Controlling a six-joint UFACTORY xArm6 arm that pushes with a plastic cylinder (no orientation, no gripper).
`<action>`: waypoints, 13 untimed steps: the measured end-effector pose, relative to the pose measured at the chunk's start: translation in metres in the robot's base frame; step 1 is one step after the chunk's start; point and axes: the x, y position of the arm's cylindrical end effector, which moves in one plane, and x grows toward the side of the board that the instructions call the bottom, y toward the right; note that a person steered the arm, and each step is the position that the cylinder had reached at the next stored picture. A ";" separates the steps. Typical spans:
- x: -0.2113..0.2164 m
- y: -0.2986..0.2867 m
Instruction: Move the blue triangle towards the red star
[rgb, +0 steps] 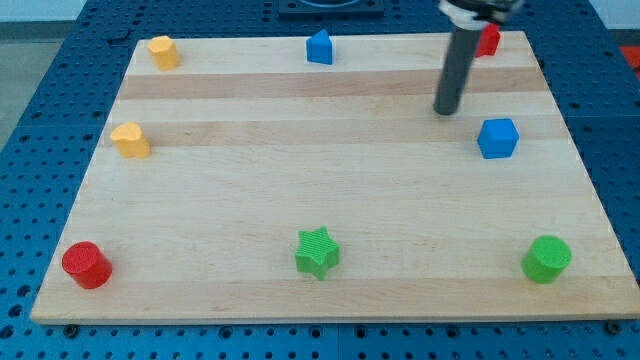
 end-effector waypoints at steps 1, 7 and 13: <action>-0.034 -0.033; -0.143 -0.098; -0.095 -0.114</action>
